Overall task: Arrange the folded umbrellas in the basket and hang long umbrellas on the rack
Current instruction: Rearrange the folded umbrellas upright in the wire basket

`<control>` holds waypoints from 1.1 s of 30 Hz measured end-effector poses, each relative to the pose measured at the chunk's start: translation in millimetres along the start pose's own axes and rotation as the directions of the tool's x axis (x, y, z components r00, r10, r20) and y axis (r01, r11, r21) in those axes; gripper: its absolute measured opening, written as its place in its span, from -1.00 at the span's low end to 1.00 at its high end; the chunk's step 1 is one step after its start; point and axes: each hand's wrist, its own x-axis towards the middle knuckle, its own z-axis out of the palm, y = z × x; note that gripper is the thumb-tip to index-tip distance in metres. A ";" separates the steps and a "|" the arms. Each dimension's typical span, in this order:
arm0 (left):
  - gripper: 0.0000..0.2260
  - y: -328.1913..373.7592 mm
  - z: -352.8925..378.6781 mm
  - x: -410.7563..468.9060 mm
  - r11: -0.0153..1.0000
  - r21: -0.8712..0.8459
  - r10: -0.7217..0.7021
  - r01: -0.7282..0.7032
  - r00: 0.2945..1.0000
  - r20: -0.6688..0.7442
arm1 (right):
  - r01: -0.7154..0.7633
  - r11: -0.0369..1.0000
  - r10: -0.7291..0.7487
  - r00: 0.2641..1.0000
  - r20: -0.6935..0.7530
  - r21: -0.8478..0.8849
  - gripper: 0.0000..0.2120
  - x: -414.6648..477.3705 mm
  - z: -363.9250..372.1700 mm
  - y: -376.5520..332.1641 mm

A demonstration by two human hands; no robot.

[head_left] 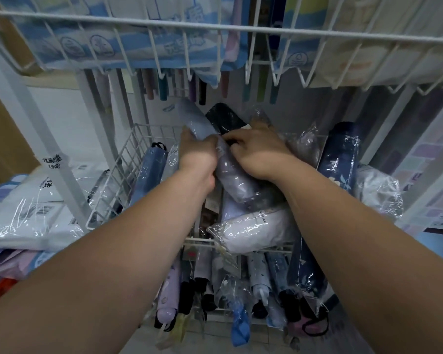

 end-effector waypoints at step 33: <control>-0.47 59.1 -115.4 56.3 0.189 0.914 0.289 -0.360 0.910 0.298 | 0.076 0.996 -0.073 0.995 -0.072 0.037 -0.55 8.4 25.4 -8.3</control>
